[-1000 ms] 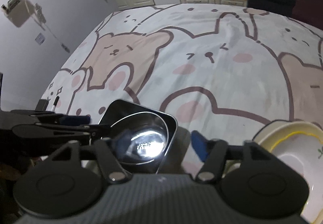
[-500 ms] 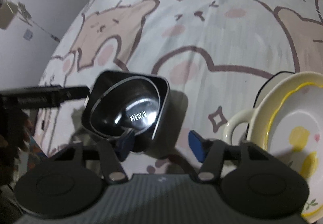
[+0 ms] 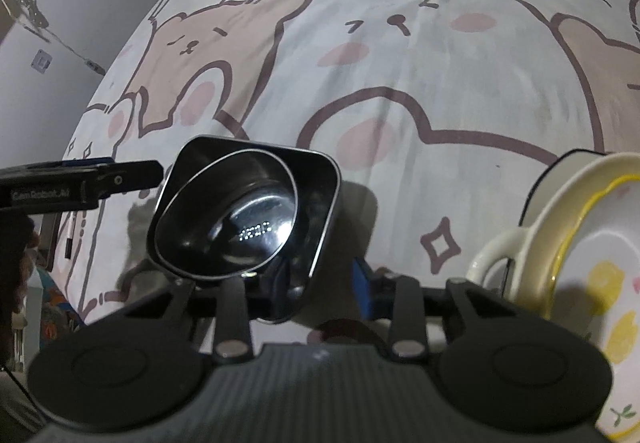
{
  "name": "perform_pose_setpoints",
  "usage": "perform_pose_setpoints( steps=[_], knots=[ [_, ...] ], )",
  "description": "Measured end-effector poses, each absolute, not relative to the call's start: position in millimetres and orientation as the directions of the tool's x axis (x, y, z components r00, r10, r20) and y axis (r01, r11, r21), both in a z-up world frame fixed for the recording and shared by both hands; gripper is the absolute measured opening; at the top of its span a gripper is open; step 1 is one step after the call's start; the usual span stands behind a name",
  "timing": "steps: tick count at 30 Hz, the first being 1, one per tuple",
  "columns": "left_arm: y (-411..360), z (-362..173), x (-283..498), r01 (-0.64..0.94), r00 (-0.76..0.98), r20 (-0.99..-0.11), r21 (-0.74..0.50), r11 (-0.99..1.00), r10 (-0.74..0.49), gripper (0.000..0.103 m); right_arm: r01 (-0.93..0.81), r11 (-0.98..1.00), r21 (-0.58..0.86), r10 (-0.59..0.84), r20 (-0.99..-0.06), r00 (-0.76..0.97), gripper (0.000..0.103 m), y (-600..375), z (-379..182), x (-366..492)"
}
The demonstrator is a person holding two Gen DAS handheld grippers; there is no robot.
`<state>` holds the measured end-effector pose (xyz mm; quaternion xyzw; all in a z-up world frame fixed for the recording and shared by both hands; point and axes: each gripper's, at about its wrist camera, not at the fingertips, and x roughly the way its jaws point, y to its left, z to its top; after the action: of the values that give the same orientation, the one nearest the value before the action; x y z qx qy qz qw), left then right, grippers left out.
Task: Organize plates and bowls
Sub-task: 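Close the right tool on the steel tray rim while the left tool grips the opposite rim, then lift the steel tray with both tools and carry it toward the cream bowl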
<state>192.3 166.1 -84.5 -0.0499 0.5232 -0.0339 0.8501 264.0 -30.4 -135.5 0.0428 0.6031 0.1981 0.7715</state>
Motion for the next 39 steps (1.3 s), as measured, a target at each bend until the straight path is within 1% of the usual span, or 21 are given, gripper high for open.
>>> perform_pose_setpoints(
  steps=[2,9,11,13,19,21,24,26,31,34,39],
  knots=[
    [164.1,-86.1,193.5,0.016,0.441,-0.889,-0.128,0.992,-0.122,0.064,-0.245,0.919,0.308,0.358,-0.913,0.196,0.036,-29.7,-135.8,265.5],
    [156.8,-91.1,201.1,0.04,0.412,-0.901,-0.134,0.99,-0.139,0.043,-0.199,0.919,0.341,0.379,-0.902,0.206,0.033,-34.6,-133.3,267.8],
    [153.3,-93.2,202.5,0.052,0.395,-0.908,-0.129,0.99,-0.139,0.032,-0.189,0.918,0.349,0.385,-0.9,0.206,0.032,-36.5,-133.3,268.7],
    [149.7,-95.3,202.4,0.069,0.378,-0.915,-0.124,0.99,-0.141,0.026,-0.179,0.917,0.357,0.39,-0.898,0.206,0.031,-38.2,-133.5,268.9],
    [146.3,-99.9,200.4,0.083,0.349,-0.927,-0.118,0.99,-0.139,0.018,-0.146,0.909,0.39,0.413,-0.89,0.194,0.023,-44.3,-135.7,270.4],
    [144.9,-100.7,199.9,0.088,0.344,-0.929,-0.116,0.989,-0.139,0.016,-0.13,0.909,0.396,0.415,-0.889,0.194,0.018,-43.6,-136.7,270.2],
    [141.9,-102.1,199.9,0.097,0.334,-0.933,-0.109,0.989,-0.136,0.012,-0.12,0.902,0.414,0.431,-0.88,0.2,0.014,-42.6,-137.2,270.7],
    [140.8,-104.1,200.0,0.097,0.324,-0.936,-0.112,0.989,-0.138,0.009,-0.121,0.903,0.412,0.429,-0.878,0.211,0.013,-41.2,-136.6,270.2],
    [138.8,-109.0,200.8,0.092,0.303,-0.944,-0.11,0.99,-0.133,0.009,-0.128,0.91,0.394,0.413,-0.884,0.22,0.01,-38.2,-138.3,268.8],
    [139.9,-110.0,201.2,0.083,0.299,-0.943,-0.129,0.988,-0.148,0.005,-0.128,0.913,0.388,0.407,-0.887,0.219,0.008,-37.1,-140.1,269.2],
    [141.3,-110.6,201.0,0.072,0.299,-0.942,-0.139,0.988,-0.154,0.005,-0.14,0.917,0.373,0.396,-0.89,0.227,0.008,-34.1,-140.5,268.6]
  ],
)
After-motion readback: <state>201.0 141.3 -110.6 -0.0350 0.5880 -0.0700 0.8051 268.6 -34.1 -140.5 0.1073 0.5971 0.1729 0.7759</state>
